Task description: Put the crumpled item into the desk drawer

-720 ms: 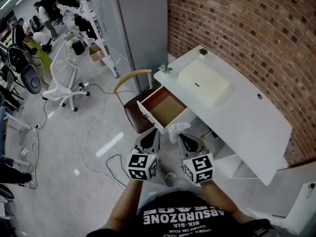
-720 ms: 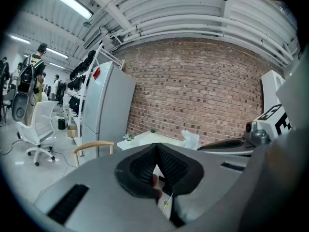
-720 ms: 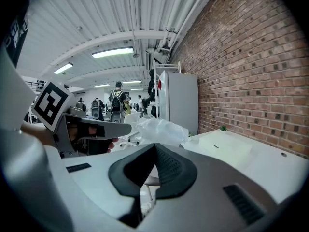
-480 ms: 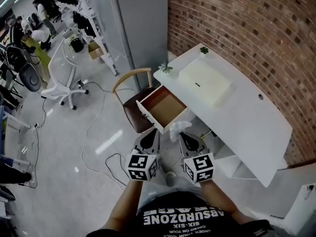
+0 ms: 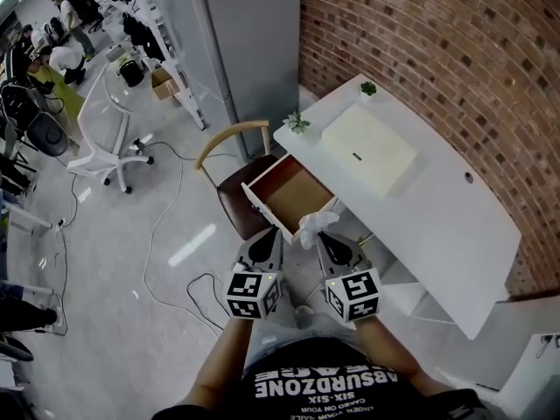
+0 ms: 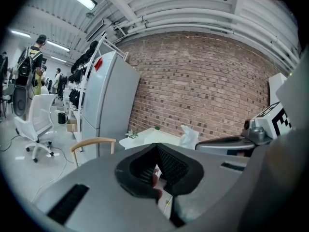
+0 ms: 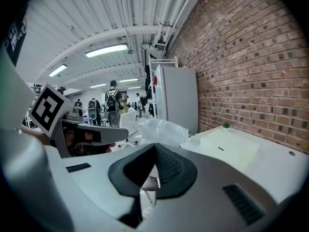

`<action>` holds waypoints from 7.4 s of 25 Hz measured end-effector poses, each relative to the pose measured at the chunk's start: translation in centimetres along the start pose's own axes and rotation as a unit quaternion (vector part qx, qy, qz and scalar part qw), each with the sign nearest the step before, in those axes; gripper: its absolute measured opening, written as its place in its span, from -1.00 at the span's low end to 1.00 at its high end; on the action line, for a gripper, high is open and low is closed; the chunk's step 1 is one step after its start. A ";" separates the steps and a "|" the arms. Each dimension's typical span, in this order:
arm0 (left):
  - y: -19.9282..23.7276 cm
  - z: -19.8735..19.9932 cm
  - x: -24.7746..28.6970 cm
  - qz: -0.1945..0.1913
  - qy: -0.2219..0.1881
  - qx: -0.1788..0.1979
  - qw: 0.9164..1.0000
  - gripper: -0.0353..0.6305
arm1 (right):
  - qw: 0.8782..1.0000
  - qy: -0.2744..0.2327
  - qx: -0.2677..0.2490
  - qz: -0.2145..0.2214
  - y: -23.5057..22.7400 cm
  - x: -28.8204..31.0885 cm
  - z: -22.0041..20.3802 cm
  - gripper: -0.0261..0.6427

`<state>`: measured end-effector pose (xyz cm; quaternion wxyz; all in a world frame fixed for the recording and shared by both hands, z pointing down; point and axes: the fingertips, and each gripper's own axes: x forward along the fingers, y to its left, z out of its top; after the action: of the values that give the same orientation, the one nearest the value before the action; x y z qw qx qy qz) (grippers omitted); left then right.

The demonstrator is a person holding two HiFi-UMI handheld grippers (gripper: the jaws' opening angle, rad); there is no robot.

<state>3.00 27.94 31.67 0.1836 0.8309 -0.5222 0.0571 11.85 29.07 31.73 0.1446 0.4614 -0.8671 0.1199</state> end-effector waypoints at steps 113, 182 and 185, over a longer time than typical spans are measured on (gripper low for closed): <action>21.6 -4.1 21.4 -0.017 0.185 -0.047 0.981 -0.88 | 0.948 0.298 -0.088 0.069 -8.3 32.1 -9.0 -0.92; 22.4 -10.6 23.7 0.028 0.224 -0.080 0.971 -0.88 | 0.912 0.373 -0.120 0.120 -9.9 37.4 -20.0 -0.92; 22.4 -10.8 23.8 0.029 0.225 -0.081 0.971 -0.88 | 0.911 0.378 -0.119 0.119 -10.2 37.2 -20.5 -0.92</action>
<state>-5.18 3.03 54.00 0.3617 0.7635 -0.4941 0.2051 3.44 2.03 64.98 0.4999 0.2548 -0.8040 0.1970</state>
